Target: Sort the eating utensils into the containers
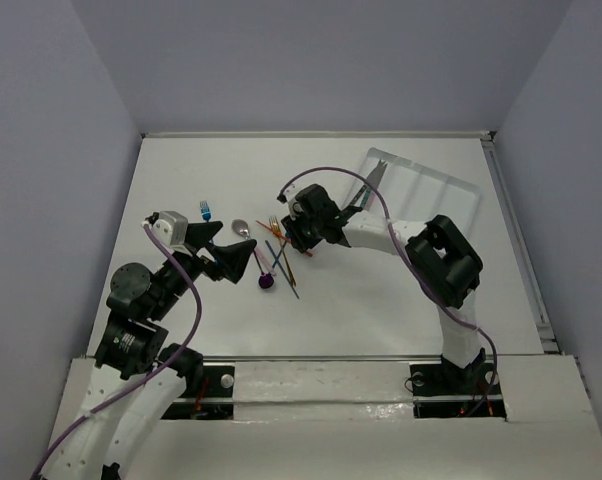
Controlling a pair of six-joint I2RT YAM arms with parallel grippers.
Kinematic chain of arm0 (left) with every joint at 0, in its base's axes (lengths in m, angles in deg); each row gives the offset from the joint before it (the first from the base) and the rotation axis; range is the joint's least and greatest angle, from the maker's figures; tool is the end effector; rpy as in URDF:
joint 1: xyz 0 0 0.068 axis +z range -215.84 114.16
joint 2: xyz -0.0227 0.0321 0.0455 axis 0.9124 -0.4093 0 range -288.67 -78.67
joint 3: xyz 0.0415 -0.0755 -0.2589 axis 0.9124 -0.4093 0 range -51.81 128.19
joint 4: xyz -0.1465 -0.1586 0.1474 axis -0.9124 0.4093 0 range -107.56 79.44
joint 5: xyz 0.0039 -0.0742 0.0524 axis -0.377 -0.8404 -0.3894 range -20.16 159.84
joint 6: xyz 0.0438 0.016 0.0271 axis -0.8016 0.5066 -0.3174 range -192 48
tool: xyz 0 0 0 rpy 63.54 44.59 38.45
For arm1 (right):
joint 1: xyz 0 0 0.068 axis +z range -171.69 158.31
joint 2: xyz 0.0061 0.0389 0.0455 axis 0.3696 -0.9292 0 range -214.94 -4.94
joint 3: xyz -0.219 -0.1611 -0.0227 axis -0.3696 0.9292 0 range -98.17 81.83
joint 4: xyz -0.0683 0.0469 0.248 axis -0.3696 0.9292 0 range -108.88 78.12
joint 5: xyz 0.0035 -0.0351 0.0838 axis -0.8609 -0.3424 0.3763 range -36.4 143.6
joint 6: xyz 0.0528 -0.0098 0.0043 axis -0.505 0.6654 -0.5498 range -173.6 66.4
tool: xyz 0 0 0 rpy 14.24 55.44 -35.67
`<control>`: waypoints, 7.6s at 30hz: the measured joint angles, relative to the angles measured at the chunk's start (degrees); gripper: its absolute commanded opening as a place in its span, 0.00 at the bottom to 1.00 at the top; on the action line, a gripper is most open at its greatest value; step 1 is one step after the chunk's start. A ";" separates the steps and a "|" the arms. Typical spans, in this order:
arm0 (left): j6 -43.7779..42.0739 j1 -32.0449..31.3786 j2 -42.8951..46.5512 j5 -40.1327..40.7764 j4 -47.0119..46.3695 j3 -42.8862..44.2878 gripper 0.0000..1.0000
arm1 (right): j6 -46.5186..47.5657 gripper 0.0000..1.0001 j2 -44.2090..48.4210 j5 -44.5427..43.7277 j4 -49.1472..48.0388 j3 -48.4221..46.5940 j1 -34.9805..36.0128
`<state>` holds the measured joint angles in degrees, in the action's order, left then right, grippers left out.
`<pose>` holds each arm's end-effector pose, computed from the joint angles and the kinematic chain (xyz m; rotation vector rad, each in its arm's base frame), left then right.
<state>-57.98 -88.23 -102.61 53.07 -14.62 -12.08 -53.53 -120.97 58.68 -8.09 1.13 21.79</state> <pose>0.0918 -0.0490 0.3691 0.3529 1.3488 -0.7289 0.3217 0.3095 0.1792 -0.9387 2.2328 0.4607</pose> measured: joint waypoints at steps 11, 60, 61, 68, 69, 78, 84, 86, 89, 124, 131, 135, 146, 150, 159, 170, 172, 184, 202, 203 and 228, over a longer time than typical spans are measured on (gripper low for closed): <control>0.00 0.00 0.00 -0.35 -0.02 0.00 0.99 | 2.32 0.27 -4.28 0.04 2.45 -3.41 0.24; 0.02 0.39 0.20 -0.81 -0.04 0.00 0.99 | -30.53 0.01 23.08 -19.34 -12.79 25.70 -28.98; 0.02 0.39 0.20 -0.81 -0.02 0.00 0.99 | -30.91 0.02 22.05 -18.97 -12.90 25.55 -29.11; 0.02 0.39 0.20 -0.83 -0.02 0.00 0.99 | -32.06 0.22 18.03 -16.92 -13.88 23.80 -29.99; 0.02 0.39 0.20 -0.83 -0.02 0.00 0.99 | -32.30 0.36 18.01 -16.90 -13.94 23.58 -29.99; 0.02 0.39 0.20 -0.85 -0.02 0.00 0.99 | -32.17 0.62 18.14 -16.35 -14.67 20.57 -29.99; 0.02 0.39 0.20 -0.81 -0.02 0.00 0.99 | -29.07 0.53 21.68 -14.64 -14.25 22.53 -26.05; 0.02 0.39 0.20 -0.79 0.00 0.00 0.99 | -27.82 0.47 23.52 -15.06 -14.36 23.08 -19.91; 0.00 0.39 0.20 -0.70 0.00 0.00 0.99 | -26.36 0.41 25.90 -15.76 -14.64 24.41 -6.73; 0.00 0.39 0.59 -0.39 0.02 0.00 0.99 | -21.29 0.20 -1.27 -23.82 2.56 1.55 17.35; 0.00 0.39 0.61 -0.39 0.02 0.00 0.99 | -22.16 0.04 -1.68 -25.03 3.06 0.92 17.38; 0.00 0.39 0.61 -0.39 0.02 0.00 0.99 | -22.75 0.02 -1.53 -26.69 3.54 0.92 17.64; 0.00 0.39 0.72 -0.44 0.02 0.00 0.99 | -23.28 0.00 14.40 -32.52 0.98 7.76 12.55; 0.00 0.37 1.14 -0.59 0.02 0.00 0.99 | -25.66 0.00 21.86 -32.48 -4.44 13.77 -2.54; 0.00 0.24 1.66 -0.59 0.02 0.00 0.99 | -29.20 0.00 20.90 -30.62 -8.28 16.33 -24.79; 0.00 0.22 1.75 -0.59 0.09 0.00 0.99 | -31.63 0.35 11.13 -25.79 -8.24 12.09 -30.05; 0.00 0.22 1.75 -0.59 0.09 0.00 0.99 | -31.69 0.48 10.73 -25.22 -8.17 11.80 -30.40; 0.00 0.22 1.73 -0.57 0.11 0.00 0.99 | -28.79 0.57 16.85 -17.86 -8.74 13.92 -27.17; 0.00 0.26 1.73 -0.13 0.13 0.00 0.99 | -20.83 0.45 6.67 -19.41 -1.75 7.04 9.86; 0.00 0.26 1.73 -0.13 0.13 0.00 0.99 | -20.76 0.44 5.70 -19.61 -1.36 6.23 10.19; 0.00 0.26 1.73 -0.20 0.13 0.00 0.99 | -20.04 0.06 -5.95 -24.26 5.14 -5.95 10.95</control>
<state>-57.98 -87.97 -100.89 52.87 -14.49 -12.08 -73.57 -126.91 34.42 -2.96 -4.82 32.74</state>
